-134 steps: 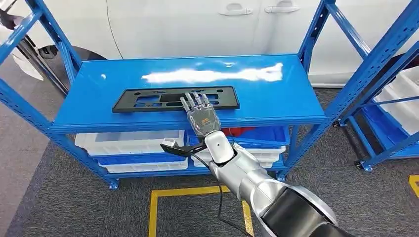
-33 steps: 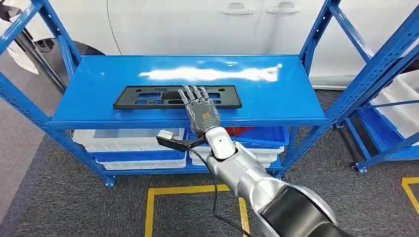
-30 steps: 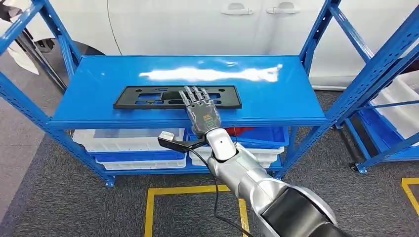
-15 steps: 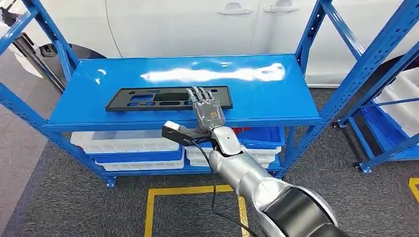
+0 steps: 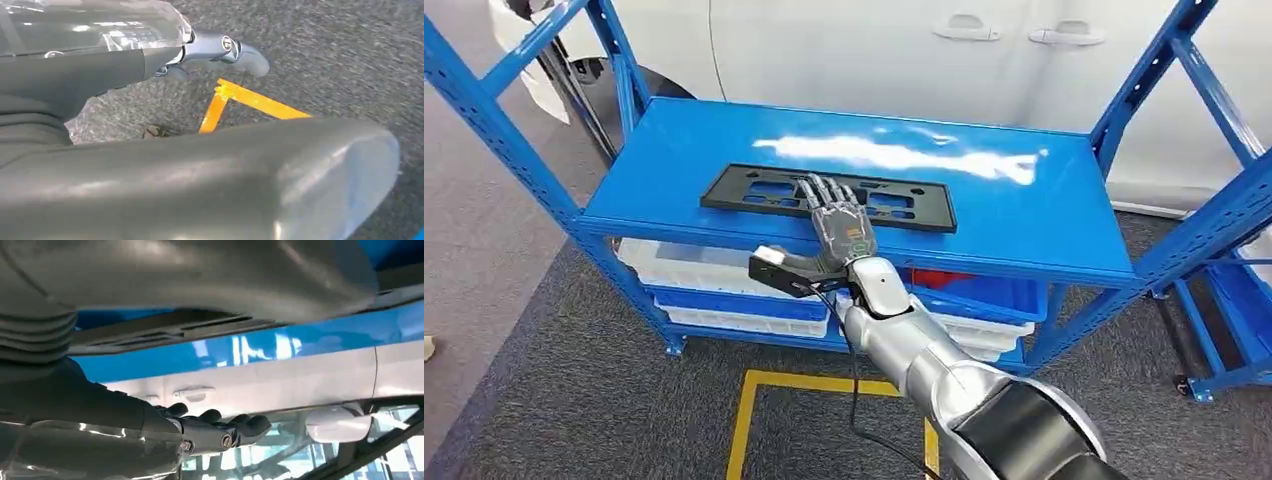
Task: Take the parts from the cabinet and place them on the table.
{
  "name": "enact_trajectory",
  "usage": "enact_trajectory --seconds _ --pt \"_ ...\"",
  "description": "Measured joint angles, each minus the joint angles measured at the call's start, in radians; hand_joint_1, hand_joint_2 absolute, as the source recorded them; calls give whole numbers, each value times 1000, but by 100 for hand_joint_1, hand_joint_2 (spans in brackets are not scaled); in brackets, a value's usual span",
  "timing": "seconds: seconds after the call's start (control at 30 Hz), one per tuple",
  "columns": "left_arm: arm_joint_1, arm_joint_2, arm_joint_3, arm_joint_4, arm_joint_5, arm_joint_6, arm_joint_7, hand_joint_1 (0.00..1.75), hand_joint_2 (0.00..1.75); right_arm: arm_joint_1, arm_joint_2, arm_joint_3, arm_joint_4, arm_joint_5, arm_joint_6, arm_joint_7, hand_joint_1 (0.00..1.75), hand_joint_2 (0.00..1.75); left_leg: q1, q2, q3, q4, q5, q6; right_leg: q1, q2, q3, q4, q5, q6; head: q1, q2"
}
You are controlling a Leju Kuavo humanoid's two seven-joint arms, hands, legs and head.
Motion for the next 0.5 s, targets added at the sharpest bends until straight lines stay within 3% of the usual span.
enact_trajectory --seconds 0.07,0.1,0.13,0.2,0.27,0.33,0.37,0.4,0.43,0.47,0.5 --pt "-1 0 0 0 0 2 4 0 0 -2 0 0 -2 -3 -6 -1 0 0 0 -8 4 0 -1 -2 1 1 77 -169 93 -10 0 0" --pt "-1 0 0 0 1 3 10 0 0 -3 0 0 -3 -5 -6 0 0 175 0 -10 6 0 -2 -3 2 7 120 -256 132 -18 0 0" --pt "-2 -3 0 0 3 3 16 0 0 -5 0 0 -3 -8 -6 1 0 175 -3 -12 3 0 -2 -8 6 15 133 -287 120 -23 0 0" --pt "-2 -3 0 0 3 4 26 0 0 -5 0 0 -3 -14 -4 2 0 175 0 -14 0 -1 2 -22 12 13 128 -292 127 -25 0 0" --pt "-2 -3 0 0 3 6 28 0 0 -5 0 0 -3 -26 3 -13 0 175 -2 -14 5 -10 6 -36 7 12 132 -305 134 -39 0 0" --pt "-4 -2 0 0 3 11 30 0 0 -7 2 0 -3 -41 15 -33 0 175 0 -4 -13 36 -34 -41 1 6 143 -321 143 -51 0 0" --pt "-6 -2 0 0 1 14 30 0 0 -7 2 0 -3 -43 17 -40 0 175 1 -2 -44 107 -75 -44 2 4 143 -321 143 -52 0 0" --pt "-7 -1 0 0 1 17 31 0 0 -5 2 0 -2 -45 17 -40 0 0 2 -1 -81 192 -115 -48 4 3 142 -320 143 -53 0 0" --pt "-6 -1 0 0 1 19 32 0 0 -3 1 0 -1 -48 17 -40 0 0 2 0 -116 268 -142 -52 5 2 141 -320 143 -53 0 0" --pt "-5 -1 0 0 1 19 33 0 0 -1 1 0 0 -48 18 -40 0 0 2 1 -132 304 -145 -54 5 4 140 -318 143 -53 0 0" --pt "-5 -1 0 0 0 20 33 0 0 0 0 0 1 -50 20 -44 0 0 3 2 -122 287 -126 -54 5 11 140 -317 143 -52 0 0"
